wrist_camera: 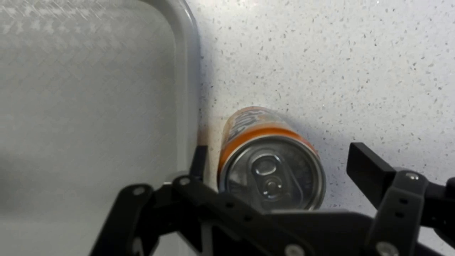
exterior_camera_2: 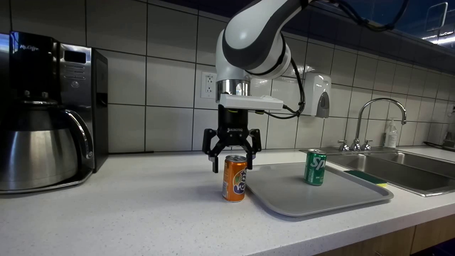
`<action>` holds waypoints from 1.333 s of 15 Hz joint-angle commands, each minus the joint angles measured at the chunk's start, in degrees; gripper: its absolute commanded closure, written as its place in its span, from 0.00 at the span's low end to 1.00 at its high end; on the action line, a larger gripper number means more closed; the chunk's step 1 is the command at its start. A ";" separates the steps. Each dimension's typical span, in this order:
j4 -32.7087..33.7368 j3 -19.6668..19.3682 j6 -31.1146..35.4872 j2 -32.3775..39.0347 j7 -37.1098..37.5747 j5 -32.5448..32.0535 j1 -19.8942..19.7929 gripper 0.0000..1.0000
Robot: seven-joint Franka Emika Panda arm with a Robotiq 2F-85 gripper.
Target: Put the cans on the tray.
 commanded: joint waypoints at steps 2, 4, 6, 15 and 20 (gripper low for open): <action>-1.11 -0.01 -1.91 -1.97 0.04 0.81 -0.04 0.00; -1.18 0.00 -1.83 -2.05 0.15 0.89 -0.05 0.00; -1.30 -0.05 -1.83 -2.10 0.24 0.76 0.01 0.26; -1.13 -0.14 -2.11 -2.25 0.40 0.60 0.08 0.62; 0.20 -0.63 -3.46 -4.33 1.69 -0.70 0.72 0.62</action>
